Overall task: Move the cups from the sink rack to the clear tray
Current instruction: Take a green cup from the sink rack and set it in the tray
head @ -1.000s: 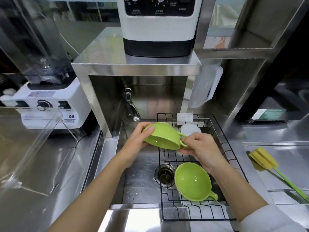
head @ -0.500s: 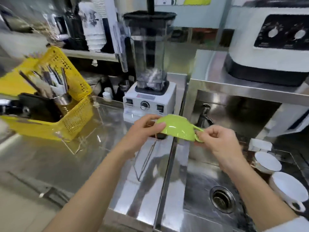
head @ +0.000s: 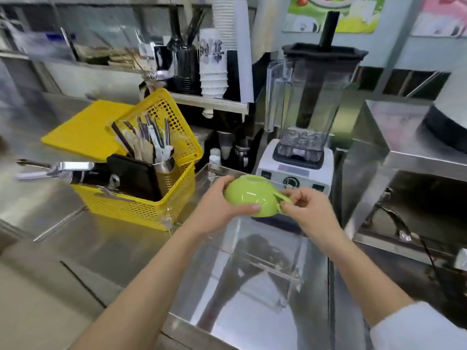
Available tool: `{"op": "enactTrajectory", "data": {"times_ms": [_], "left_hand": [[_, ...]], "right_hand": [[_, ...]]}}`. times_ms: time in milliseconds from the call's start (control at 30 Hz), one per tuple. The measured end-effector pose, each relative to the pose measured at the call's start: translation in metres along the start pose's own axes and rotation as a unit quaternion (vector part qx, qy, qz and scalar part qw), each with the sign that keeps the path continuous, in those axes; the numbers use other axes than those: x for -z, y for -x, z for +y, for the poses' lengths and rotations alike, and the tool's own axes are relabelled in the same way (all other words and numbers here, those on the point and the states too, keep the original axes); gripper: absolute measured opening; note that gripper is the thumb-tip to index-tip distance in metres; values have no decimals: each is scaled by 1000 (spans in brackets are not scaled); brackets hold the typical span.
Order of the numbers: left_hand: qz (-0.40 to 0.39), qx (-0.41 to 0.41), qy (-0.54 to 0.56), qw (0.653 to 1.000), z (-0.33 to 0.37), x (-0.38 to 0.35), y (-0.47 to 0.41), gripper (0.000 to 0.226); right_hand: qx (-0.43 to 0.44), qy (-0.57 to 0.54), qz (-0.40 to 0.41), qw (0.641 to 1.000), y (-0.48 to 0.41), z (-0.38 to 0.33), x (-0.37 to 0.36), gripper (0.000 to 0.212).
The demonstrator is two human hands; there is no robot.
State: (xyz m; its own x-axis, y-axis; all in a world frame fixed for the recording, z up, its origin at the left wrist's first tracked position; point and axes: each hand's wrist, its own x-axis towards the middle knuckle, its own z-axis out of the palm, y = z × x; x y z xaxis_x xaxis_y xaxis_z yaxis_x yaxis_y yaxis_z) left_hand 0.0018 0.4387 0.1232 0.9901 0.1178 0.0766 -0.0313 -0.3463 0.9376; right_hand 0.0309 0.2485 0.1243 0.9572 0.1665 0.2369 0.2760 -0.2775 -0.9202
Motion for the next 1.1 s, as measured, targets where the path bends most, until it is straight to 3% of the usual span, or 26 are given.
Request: {"op": "enactTrajectory", "data": {"times_ms": [200, 333, 567, 733, 833, 933, 1100], "left_hand": [[-28, 1, -80, 996, -27, 27, -16, 94], [-83, 16, -131, 988, -36, 40, -29, 94], [-137, -2, -225, 965, -42, 60, -56, 97], [-83, -17, -223, 971, -47, 63, -63, 83], [-66, -10, -220, 973, -45, 63, -62, 67], [-40, 4, -175, 984, -34, 61, -56, 46], [-17, 16, -80, 997, -24, 54, -50, 41]], "right_hand": [[-29, 28, -110, 993, -29, 10, -35, 31], [-27, 74, -108, 991, -35, 16, -47, 20], [-50, 88, -144, 984, -44, 24, -75, 34], [-32, 85, -172, 981, -49, 21, -82, 35], [-23, 108, -189, 976, -48, 18, -85, 22], [-24, 107, -158, 981, -48, 18, -89, 14], [-78, 11, -129, 988, -47, 21, -94, 26]]}}
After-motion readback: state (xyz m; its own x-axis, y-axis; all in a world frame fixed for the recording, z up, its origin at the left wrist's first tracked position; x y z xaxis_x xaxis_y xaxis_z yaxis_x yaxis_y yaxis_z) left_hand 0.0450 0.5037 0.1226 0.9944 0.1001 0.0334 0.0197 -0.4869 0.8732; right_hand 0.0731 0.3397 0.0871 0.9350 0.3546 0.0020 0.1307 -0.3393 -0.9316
